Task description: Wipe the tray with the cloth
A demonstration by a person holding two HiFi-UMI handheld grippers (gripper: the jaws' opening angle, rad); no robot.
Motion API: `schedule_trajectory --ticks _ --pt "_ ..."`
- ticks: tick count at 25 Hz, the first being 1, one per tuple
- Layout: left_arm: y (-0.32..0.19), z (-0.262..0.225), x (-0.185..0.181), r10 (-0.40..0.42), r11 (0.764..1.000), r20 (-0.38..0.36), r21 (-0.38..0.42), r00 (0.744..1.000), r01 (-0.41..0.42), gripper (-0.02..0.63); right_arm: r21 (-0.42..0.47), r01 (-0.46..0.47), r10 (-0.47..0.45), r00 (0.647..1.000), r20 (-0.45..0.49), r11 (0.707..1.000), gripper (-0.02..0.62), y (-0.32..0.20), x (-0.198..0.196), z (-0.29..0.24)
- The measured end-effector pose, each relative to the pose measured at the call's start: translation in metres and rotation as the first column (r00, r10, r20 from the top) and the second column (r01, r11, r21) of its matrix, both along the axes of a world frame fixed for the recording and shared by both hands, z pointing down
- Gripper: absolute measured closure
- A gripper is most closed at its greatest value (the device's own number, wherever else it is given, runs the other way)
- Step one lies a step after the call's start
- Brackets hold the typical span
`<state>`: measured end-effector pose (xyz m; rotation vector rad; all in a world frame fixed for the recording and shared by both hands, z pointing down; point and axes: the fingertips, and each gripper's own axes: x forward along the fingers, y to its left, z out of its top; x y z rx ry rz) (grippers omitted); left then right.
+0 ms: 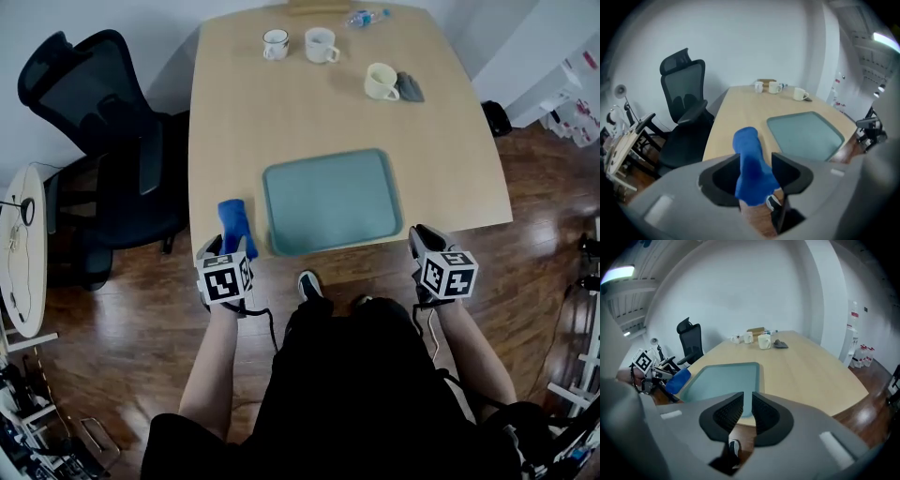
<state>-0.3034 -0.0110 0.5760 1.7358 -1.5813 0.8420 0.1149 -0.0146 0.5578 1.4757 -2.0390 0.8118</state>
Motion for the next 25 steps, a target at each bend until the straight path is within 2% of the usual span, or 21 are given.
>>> schedule_trajectory --ticks 3,4,6,8,10,13,15,17,20,25 --pt "-0.020 0.027 -0.010 -0.006 0.995 -0.036 -0.103 0.999 0.003 0.337 -0.075 -0.003 0.005 0.999 0.034 0.997 0.478 -0.030 -0.006 0.027" --pt "-0.025 0.036 -0.012 -0.003 0.991 -0.027 -0.137 1.000 -0.001 0.324 -0.101 0.001 0.003 0.999 0.040 0.995 0.464 -0.039 -0.007 0.036" --pt "-0.028 0.057 -0.014 0.033 0.976 0.023 -0.215 0.999 -0.027 0.325 -0.161 0.015 -0.011 1.000 0.022 0.987 0.460 -0.047 -0.005 0.056" --pt "-0.021 0.073 -0.010 0.053 0.964 0.031 -0.264 0.998 -0.043 0.351 -0.221 0.037 -0.039 0.999 -0.004 0.975 0.460 -0.044 0.002 0.076" --pt "-0.017 0.076 -0.006 0.028 0.965 -0.017 -0.261 0.999 -0.031 0.403 -0.239 0.076 -0.080 0.997 -0.006 0.968 0.464 -0.043 0.002 0.084" --pt "-0.020 0.069 -0.005 -0.009 0.968 -0.084 -0.250 0.996 -0.012 0.435 -0.243 0.132 -0.137 0.991 -0.005 0.961 0.486 -0.043 -0.005 0.087" --pt "-0.025 0.058 0.001 -0.043 0.971 -0.139 -0.238 0.989 0.009 0.451 -0.260 0.142 -0.152 0.988 -0.019 0.955 0.522 -0.041 -0.006 0.094" --pt "-0.040 0.042 0.011 -0.044 0.978 -0.171 -0.207 0.984 0.008 0.453 -0.260 0.140 -0.153 0.988 -0.030 0.955 0.568 -0.041 -0.005 0.096" --pt "-0.068 0.027 0.030 0.011 0.981 -0.149 -0.192 0.989 -0.039 0.453 -0.256 0.143 -0.148 0.989 0.000 0.956 0.568 -0.041 -0.006 0.098" --pt "-0.108 0.039 0.051 0.039 0.958 -0.094 -0.278 0.995 -0.064 0.453 -0.248 0.154 -0.153 0.988 0.025 0.956 0.568 -0.040 -0.011 0.097"
